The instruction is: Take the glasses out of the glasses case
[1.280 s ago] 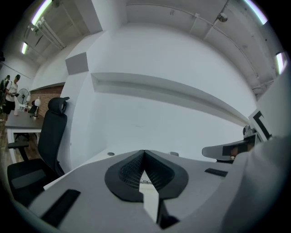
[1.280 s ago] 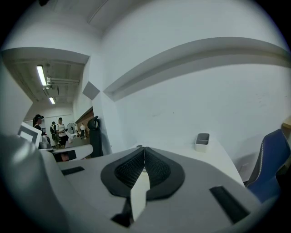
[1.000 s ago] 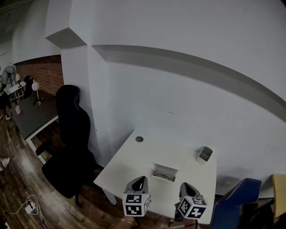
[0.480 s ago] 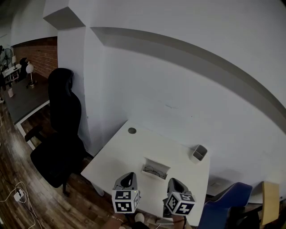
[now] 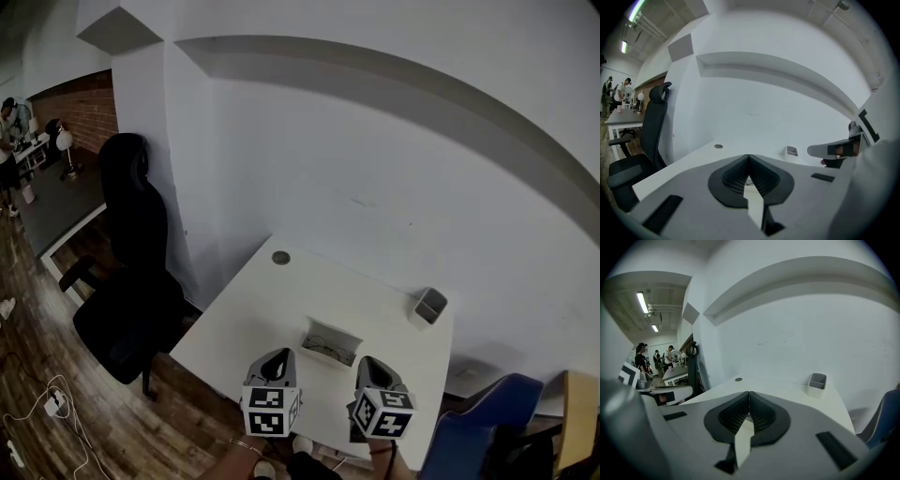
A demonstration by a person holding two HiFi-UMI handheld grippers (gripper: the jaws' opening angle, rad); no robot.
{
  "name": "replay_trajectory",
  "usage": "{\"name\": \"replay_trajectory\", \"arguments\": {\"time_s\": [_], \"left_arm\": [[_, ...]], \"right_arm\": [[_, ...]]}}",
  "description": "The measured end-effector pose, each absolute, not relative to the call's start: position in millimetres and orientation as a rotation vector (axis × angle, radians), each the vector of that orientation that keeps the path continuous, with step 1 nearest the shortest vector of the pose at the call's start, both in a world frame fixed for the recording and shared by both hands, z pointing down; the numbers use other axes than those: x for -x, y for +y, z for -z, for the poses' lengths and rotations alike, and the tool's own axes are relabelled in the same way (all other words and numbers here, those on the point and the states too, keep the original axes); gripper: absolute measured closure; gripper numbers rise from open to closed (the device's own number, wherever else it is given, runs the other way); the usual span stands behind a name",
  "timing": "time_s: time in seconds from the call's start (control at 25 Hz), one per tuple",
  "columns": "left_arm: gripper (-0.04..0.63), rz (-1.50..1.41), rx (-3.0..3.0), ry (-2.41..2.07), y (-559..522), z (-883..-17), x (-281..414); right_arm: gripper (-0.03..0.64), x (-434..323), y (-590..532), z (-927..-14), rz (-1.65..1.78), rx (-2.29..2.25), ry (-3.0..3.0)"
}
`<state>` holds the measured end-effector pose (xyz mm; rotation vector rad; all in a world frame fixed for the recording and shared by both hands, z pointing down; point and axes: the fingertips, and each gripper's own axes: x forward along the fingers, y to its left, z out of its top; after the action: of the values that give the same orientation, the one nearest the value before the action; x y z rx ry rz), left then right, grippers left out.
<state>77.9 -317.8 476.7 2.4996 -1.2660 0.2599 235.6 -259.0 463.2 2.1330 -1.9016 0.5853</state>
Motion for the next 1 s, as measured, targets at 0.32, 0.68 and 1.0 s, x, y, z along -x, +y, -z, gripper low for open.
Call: {"name": "replay_trajectory", "arguments": {"time_s": [0.32, 0.68, 1.0], "left_arm": [[0.588, -0.320, -2.443, -1.301, -328, -496, -82], [0.588, -0.452, -2.344, -1.323, -326, -540, -78], [0.588, -0.538, -2.289, -1.312, -321, -573, -82]], "right_arm": [[0.584, -241, -276, -483, -0.644, -2.057, -1.920], [0.584, -237, -288, -530, -0.786, -1.944, -1.936], [0.584, -231, -290, -566, -0.859, -1.844, -1.934]]}}
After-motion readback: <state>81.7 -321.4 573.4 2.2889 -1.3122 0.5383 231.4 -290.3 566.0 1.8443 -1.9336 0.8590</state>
